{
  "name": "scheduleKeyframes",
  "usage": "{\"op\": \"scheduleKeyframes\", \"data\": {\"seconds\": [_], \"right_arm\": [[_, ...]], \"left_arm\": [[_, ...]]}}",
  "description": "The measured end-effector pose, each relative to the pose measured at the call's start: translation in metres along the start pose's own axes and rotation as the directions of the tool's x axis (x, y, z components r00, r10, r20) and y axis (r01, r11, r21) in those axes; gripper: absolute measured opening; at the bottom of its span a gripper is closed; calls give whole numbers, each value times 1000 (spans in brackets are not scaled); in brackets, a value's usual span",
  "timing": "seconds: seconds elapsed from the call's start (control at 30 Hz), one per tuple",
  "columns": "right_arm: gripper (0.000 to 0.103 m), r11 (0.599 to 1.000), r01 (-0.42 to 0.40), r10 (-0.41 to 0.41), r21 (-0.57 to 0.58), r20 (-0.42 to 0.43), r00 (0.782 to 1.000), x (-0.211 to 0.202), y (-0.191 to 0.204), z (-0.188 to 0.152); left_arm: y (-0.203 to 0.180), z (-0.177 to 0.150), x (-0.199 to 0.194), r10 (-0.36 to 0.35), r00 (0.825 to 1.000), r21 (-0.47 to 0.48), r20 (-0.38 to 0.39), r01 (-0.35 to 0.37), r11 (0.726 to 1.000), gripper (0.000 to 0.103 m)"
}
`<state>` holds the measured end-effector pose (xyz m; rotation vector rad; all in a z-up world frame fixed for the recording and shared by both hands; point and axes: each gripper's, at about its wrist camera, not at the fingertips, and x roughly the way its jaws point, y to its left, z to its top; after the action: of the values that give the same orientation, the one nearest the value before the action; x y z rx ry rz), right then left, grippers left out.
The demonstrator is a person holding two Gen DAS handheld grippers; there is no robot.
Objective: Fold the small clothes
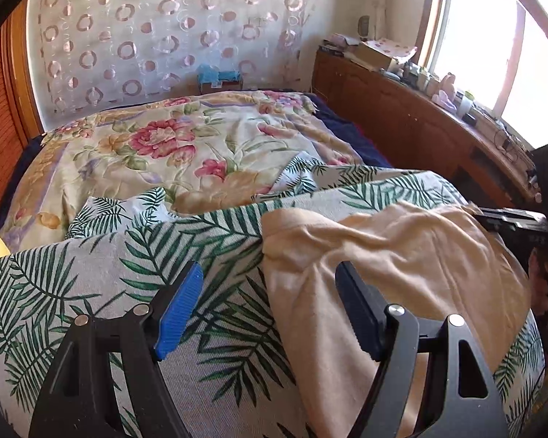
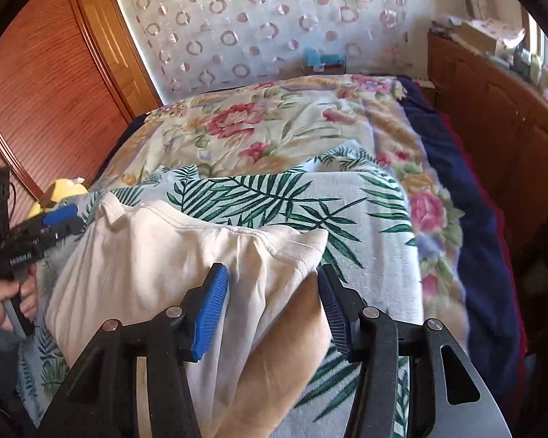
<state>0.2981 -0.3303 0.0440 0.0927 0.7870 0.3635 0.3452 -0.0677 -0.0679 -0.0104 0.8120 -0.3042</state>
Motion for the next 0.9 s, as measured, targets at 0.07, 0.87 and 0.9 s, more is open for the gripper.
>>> {"op": "scheduleKeyframes", "data": {"seconds": [0.07, 0.87, 0.9], "right_arm": [[9, 1000, -26, 26, 4, 7, 1000, 2, -4, 7], [76, 998, 58, -58, 29, -1, 998, -13, -17, 7], [76, 998, 59, -59, 32, -3, 998, -12, -19, 8]], "left_arm": [[-2, -3, 2, -4, 1000, 13, -10, 4, 1000, 76], [-7, -13, 15, -87, 994, -6, -67, 87, 996, 45], [-7, -13, 15, -108, 992, -16, -70, 108, 994, 44]]}}
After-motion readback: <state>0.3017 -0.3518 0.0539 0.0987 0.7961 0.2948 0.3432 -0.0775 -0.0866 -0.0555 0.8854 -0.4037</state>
